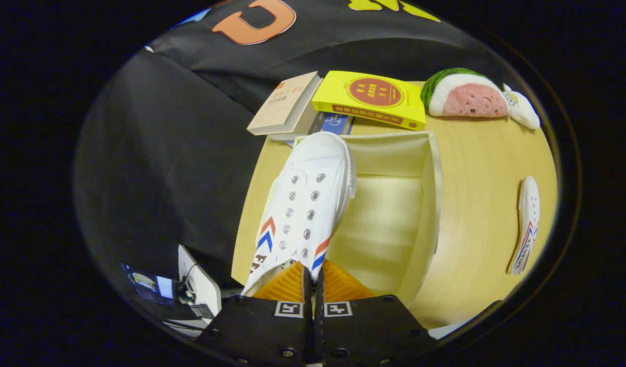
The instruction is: Open the storage box then place both shoes into the box .Put the left shoe in first, then the right shoe, with the right side of both shoes facing outward in a uniform manner.
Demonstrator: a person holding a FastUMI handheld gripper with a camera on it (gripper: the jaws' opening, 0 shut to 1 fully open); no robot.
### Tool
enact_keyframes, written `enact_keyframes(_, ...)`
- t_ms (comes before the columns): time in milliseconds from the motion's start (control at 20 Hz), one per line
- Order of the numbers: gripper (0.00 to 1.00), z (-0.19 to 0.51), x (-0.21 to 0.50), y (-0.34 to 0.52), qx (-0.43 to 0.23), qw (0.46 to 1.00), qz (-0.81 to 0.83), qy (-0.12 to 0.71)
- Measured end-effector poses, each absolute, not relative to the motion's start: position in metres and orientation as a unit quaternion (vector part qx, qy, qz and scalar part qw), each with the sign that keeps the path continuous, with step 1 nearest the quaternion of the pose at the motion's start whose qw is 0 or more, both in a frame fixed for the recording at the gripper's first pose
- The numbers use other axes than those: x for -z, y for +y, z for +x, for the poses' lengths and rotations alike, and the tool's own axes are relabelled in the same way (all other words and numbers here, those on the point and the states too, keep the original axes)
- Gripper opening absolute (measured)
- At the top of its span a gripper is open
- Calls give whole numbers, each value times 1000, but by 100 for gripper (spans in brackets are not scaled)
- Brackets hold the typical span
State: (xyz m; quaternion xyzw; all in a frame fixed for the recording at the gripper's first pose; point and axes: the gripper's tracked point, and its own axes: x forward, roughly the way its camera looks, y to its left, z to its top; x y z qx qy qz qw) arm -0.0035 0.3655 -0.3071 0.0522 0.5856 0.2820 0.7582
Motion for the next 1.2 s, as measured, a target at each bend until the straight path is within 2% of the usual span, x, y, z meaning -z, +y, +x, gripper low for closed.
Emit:
enact_keyframes(200,0,3,324,373,-256,740,86,616)
enact_keyframes(400,0,16,340,373,-222,749,85,618)
enact_keyframes(550,0,12,356,381,-225,745,70,624)
enact_keyframes(700,0,5,379,383,-198,730,70,650)
enact_keyframes(800,3,2,387,383,-191,720,78,663)
enact_keyframes(900,8,4,386,385,-211,715,82,661)
enact_keyframes(1050,21,1,371,392,-239,706,89,660)
enact_keyframes(1200,56,-9,352,383,-254,695,63,669)
